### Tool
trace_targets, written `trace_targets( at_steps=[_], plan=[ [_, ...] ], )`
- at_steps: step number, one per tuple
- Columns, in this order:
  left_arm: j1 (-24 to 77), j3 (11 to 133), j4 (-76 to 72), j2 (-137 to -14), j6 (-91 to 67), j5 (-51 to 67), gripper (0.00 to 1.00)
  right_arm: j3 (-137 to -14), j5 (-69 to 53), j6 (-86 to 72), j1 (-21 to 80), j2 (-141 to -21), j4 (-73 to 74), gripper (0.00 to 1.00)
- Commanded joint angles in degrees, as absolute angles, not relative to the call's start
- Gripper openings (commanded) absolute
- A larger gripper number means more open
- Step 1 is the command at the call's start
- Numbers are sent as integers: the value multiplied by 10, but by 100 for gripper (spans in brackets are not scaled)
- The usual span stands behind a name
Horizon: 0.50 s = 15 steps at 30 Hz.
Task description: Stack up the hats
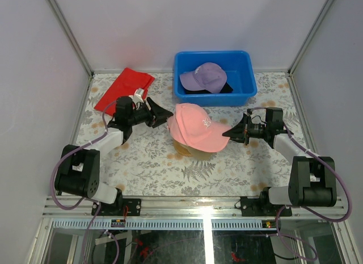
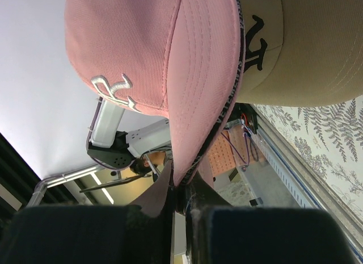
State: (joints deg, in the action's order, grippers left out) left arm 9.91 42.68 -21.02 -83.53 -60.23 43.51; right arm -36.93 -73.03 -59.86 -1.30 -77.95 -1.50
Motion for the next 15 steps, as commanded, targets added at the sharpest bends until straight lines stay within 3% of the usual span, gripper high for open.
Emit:
trace_targets(
  at_steps=[1, 8, 15],
  plan=[
    [105, 441, -219, -844, -609, 440, 50, -380, -700, -584, -16, -785, 23, 0],
    [109, 446, -223, -855, -609, 428, 50, -380, -701, -584, -17, -785, 24, 0],
    [123, 453, -248, -880, -630, 422, 32, -380, -701, -584, -17, -781, 25, 0]
  ],
)
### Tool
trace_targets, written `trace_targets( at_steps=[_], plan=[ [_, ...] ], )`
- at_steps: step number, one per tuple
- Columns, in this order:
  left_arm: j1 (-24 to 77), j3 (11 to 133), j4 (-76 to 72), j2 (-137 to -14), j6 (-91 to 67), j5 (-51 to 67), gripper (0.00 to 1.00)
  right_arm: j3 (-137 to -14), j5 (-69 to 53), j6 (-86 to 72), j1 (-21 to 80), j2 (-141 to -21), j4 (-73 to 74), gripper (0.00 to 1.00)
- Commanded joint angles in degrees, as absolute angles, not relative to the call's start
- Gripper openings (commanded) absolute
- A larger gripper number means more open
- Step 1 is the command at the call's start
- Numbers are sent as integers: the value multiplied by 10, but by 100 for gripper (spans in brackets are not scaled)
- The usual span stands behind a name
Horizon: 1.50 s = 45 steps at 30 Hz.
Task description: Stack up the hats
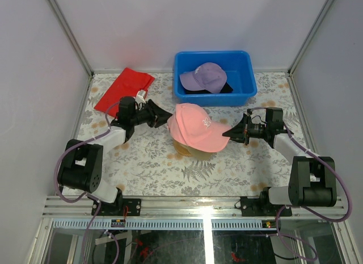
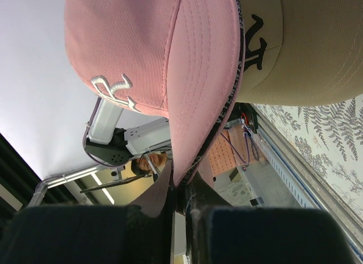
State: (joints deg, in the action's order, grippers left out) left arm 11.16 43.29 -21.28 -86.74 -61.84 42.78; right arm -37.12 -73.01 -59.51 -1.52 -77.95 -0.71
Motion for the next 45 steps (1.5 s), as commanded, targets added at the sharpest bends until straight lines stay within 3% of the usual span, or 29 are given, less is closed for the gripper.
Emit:
trace_targets(
  at_steps=[1, 8, 17, 21, 27, 28, 30, 34, 39, 45],
  plan=[
    [125, 453, -249, -882, -632, 420, 28, -380, -701, -583, -17, -781, 25, 0],
    [126, 448, -251, -876, -640, 412, 0, -378, -701, -579, -18, -781, 28, 0],
    [81, 393, -208, -843, -585, 405, 0, -388, -677, -519, -23, -792, 91, 0],
    [65, 365, -204, -839, -568, 407, 0, -427, -650, -417, -25, -819, 212, 0],
    [55, 346, -235, -840, -580, 420, 0, -422, -652, -423, -25, -820, 198, 0],
    [54, 342, -255, -836, -599, 430, 4, -423, -652, -422, -25, -820, 200, 0],
    [49, 334, -305, -829, -637, 443, 29, -424, -652, -421, -25, -820, 201, 0],
    [44, 340, -372, -825, -701, 472, 53, -424, -650, -414, -26, -823, 206, 0],
    [43, 384, -350, -830, -717, 509, 61, -430, -644, -395, -25, -841, 216, 0],
    [43, 425, -340, -856, -724, 553, 62, -497, -614, -335, -26, -885, 284, 0]
  ],
)
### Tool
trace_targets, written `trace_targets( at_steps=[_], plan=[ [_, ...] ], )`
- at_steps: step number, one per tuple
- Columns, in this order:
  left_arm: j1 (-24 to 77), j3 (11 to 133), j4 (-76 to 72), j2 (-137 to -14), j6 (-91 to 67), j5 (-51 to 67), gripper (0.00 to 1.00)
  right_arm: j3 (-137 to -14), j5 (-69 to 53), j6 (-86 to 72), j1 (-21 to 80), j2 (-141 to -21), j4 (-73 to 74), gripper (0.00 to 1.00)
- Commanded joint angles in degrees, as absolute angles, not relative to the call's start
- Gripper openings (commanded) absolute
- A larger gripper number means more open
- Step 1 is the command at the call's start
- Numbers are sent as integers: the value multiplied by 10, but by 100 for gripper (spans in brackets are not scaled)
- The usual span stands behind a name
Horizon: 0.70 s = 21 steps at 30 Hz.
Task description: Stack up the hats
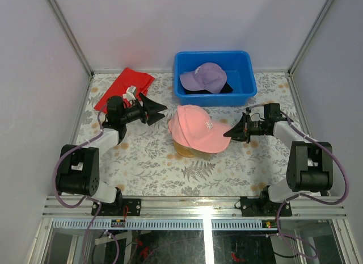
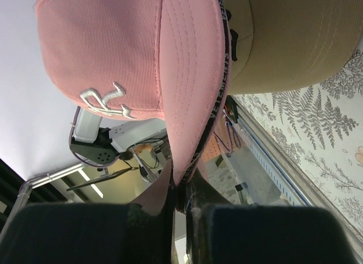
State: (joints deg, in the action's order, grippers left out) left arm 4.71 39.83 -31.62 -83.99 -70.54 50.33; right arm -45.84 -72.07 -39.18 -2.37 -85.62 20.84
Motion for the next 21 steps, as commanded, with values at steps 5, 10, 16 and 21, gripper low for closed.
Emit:
trace_targets(
  at_steps=[5, 10, 16, 21],
  plan=[
    [43, 431, -335, -864, -719, 579, 62, -537, -608, -334, -26, -908, 296, 0],
    [43, 439, -222, -859, -634, 585, 61, -557, -603, -336, -26, -919, 301, 0],
    [44, 414, -261, -862, -660, 583, 60, -569, -601, -334, -26, -921, 310, 0],
    [50, 421, -286, -879, -678, 576, 58, -568, -600, -334, -26, -920, 311, 0]
  ],
)
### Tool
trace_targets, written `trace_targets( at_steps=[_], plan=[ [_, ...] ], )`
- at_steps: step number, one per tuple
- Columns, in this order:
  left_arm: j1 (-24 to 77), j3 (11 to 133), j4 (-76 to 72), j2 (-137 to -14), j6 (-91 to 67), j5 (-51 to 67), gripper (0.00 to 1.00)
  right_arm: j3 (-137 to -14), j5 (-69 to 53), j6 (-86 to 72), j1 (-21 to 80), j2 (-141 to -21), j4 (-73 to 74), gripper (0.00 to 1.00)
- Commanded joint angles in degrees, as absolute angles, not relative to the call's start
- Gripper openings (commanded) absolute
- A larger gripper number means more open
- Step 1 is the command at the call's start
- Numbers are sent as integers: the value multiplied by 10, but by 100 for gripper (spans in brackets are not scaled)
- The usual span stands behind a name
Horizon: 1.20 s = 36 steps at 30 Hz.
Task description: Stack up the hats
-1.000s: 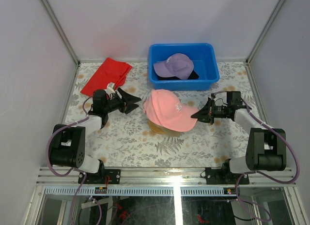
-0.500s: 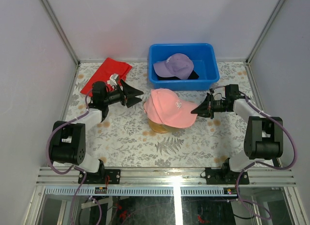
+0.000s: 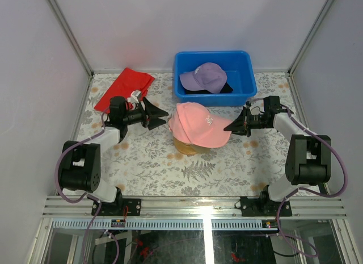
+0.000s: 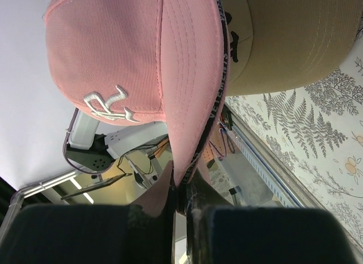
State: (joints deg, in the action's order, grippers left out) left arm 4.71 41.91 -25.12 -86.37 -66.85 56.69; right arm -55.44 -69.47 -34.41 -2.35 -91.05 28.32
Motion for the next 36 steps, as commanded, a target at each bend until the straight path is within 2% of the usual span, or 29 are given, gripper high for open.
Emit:
trace_targets(
  at_steps=[1, 5, 21, 26, 30, 32, 36],
  plan=[
    [54, 425, -286, -887, -678, 575, 57, -568, -600, -334, -26, -919, 311, 0],
    [73, 433, -287, -909, -678, 560, 50, -566, -602, -333, -26, -918, 312, 0],
    [105, 473, -323, -945, -712, 540, 48, -562, -608, -322, -26, -917, 318, 0],
    [118, 467, -345, -953, -730, 535, 36, -564, -608, -321, -26, -919, 318, 0],
    [120, 448, -376, -954, -754, 522, 15, -562, -608, -320, -26, -919, 316, 0],
    [120, 436, -394, -955, -767, 518, 1, -560, -608, -320, -26, -919, 316, 0],
    [108, 407, -410, -948, -767, 518, 0, -558, -607, -319, -27, -918, 317, 0]
  ],
)
